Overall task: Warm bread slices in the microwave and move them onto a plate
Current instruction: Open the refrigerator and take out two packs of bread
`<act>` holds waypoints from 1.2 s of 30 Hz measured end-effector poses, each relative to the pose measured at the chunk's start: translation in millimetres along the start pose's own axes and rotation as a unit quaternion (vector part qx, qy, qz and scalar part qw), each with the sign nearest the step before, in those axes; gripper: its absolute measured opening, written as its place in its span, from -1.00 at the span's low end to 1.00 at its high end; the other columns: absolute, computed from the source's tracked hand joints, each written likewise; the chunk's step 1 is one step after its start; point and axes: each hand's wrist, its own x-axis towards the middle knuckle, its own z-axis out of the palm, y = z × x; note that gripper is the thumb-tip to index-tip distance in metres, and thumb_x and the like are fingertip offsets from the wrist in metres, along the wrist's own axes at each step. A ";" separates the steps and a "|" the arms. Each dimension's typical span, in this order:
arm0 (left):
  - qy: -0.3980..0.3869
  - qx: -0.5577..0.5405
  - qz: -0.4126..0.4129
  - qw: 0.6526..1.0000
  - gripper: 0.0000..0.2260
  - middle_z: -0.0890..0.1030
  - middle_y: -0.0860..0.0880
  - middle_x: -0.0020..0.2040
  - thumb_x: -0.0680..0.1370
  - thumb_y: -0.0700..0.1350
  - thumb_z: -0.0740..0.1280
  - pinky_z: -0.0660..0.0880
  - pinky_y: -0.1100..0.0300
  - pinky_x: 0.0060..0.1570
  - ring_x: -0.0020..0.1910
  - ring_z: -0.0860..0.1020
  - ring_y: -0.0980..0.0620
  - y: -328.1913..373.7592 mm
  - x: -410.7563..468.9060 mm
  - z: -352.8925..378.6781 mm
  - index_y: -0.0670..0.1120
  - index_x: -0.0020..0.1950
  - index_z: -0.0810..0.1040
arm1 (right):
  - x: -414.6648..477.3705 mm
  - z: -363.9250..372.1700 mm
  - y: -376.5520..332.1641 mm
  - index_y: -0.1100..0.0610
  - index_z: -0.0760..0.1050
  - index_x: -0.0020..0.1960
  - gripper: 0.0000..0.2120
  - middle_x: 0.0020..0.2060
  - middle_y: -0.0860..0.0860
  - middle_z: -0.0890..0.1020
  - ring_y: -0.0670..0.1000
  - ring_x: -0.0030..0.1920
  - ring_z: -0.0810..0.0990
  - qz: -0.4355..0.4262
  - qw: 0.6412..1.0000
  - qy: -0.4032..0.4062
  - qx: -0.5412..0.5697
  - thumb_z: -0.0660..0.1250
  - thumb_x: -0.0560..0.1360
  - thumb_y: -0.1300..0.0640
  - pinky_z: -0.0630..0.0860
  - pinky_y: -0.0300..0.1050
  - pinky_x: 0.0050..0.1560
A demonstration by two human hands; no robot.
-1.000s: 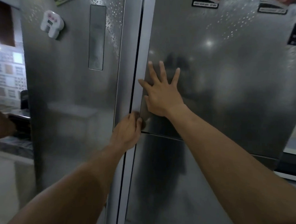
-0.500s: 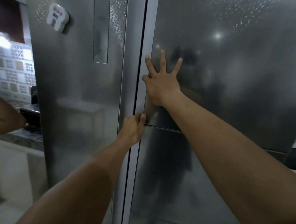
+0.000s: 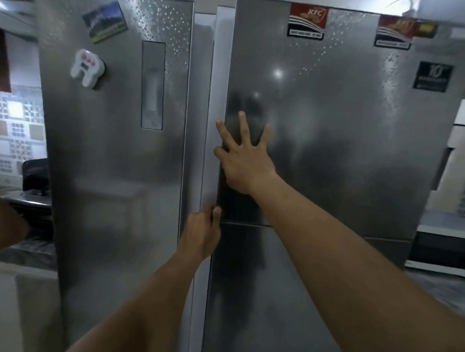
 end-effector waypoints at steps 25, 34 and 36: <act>0.061 0.071 0.209 0.973 -0.47 0.25 -0.22 0.54 0.63 -0.15 0.13 0.37 -0.10 0.35 0.46 0.32 -0.20 93.2 -154.1 -92.8 -0.23 0.58 0.09 | -207.2 -129.6 -10.0 -0.01 0.32 0.46 -0.61 0.61 0.03 -0.24 0.26 0.60 -0.19 0.098 0.995 0.015 0.031 0.15 0.64 0.00 -0.08 0.58 0.41; 0.042 0.064 0.243 0.967 -0.43 0.06 -0.15 0.61 0.67 0.07 -0.05 0.05 -0.03 0.55 0.59 0.04 -0.05 165.3 -201.4 -93.2 -0.18 0.61 -0.02 | -294.2 -176.3 12.8 0.03 0.02 0.61 -0.46 0.63 0.02 -0.16 0.22 0.60 -0.06 0.162 0.985 0.007 0.052 0.04 0.68 -0.05 -0.10 0.49 0.47; 0.031 0.058 0.256 0.965 -0.43 0.02 -0.12 0.62 0.67 0.10 -0.07 -0.06 0.03 0.56 0.60 -0.02 -0.02 176.2 -206.5 -95.4 -0.16 0.61 -0.04 | -307.8 -183.1 13.3 0.03 -0.04 0.63 -0.42 0.63 0.05 -0.11 0.19 0.60 -0.08 0.183 0.979 0.019 0.088 0.05 0.67 -0.05 -0.12 0.44 0.50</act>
